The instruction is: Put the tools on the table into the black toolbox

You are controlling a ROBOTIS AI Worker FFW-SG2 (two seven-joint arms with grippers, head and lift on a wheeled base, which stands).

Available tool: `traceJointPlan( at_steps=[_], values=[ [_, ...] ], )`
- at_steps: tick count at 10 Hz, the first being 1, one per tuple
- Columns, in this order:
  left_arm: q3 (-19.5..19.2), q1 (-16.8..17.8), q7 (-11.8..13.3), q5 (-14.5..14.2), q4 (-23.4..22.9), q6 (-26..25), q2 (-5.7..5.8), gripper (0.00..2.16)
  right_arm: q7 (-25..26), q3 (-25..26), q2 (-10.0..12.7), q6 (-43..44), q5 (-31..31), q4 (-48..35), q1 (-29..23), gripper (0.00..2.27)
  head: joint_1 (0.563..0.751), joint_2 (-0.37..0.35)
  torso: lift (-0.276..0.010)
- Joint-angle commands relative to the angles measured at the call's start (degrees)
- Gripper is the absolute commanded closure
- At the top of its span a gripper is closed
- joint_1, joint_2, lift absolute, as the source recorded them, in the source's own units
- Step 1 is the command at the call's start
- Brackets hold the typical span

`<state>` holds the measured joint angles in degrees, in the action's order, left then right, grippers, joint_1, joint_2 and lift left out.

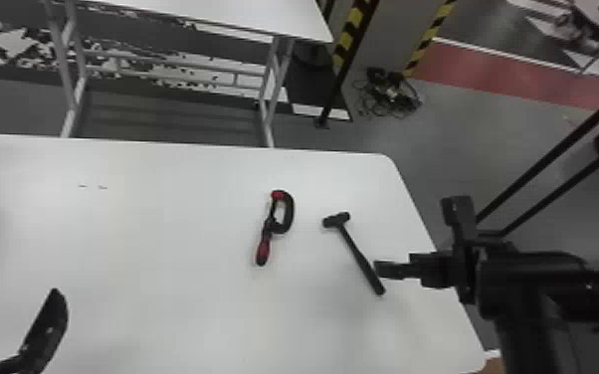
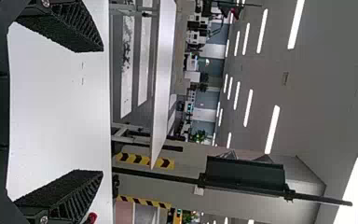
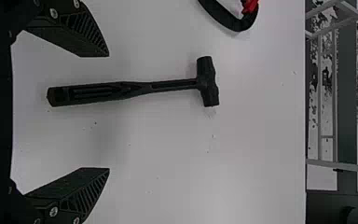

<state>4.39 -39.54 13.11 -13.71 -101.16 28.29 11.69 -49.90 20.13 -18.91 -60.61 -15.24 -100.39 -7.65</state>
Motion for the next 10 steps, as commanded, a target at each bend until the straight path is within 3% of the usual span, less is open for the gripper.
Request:
traceJointPlan(
  at_steps=[1,5,7,10],
  values=[
    [0.4,0.3,0.0,0.0,0.1,-0.1,0.35,0.06,-0.2,-0.1,-0.5,0.0,-0.6,0.8,-0.1,0.14,0.695,-0.350,-0.075],
    [0.8,0.3,0.0,0.0,0.1,-0.3,0.88,0.06,-0.9,-1.5,-0.3,-0.4,-1.5,1.4,0.0,0.27,0.695,-0.350,-0.075],
    [0.7,0.3,0.0,-0.1,0.1,-0.1,1.06,0.06,-0.9,-1.8,-0.2,-0.9,-2.3,1.5,0.0,0.69,0.695,-0.350,-0.075],
    [0.9,0.3,0.0,-0.1,0.2,-0.1,1.15,0.06,-0.8,-1.3,-0.2,-1.2,-2.2,1.5,0.0,1.75,0.695,-0.350,-0.075]
  ],
)
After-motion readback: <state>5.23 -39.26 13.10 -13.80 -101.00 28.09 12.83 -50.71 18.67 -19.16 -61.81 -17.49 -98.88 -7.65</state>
